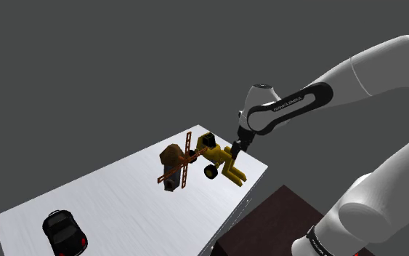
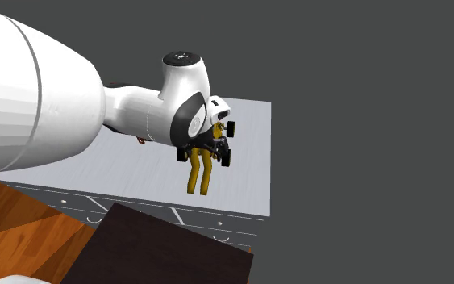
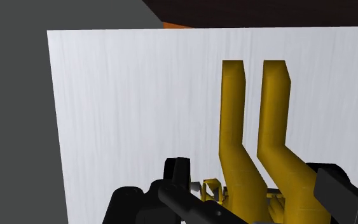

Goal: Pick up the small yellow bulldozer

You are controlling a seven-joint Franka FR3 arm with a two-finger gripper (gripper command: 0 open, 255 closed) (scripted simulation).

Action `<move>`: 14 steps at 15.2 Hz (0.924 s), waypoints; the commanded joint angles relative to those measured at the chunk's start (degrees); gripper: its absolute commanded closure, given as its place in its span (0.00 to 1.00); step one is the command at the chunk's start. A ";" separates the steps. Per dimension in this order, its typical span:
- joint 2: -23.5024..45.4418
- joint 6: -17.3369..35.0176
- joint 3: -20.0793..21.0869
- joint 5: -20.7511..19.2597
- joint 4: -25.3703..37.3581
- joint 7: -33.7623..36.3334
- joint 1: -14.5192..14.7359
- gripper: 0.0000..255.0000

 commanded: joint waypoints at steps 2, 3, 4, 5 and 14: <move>0.80 0.08 0.03 0.02 -0.02 0.09 0.02 1.00; 0.85 0.02 -0.01 0.02 0.09 0.02 -0.02 1.00; 0.93 0.08 0.02 0.01 0.11 0.09 0.01 1.00; 1.11 0.24 0.01 -0.01 0.13 0.07 -0.01 1.00; -3.06 -5.38 0.11 0.40 1.57 -0.35 0.01 1.00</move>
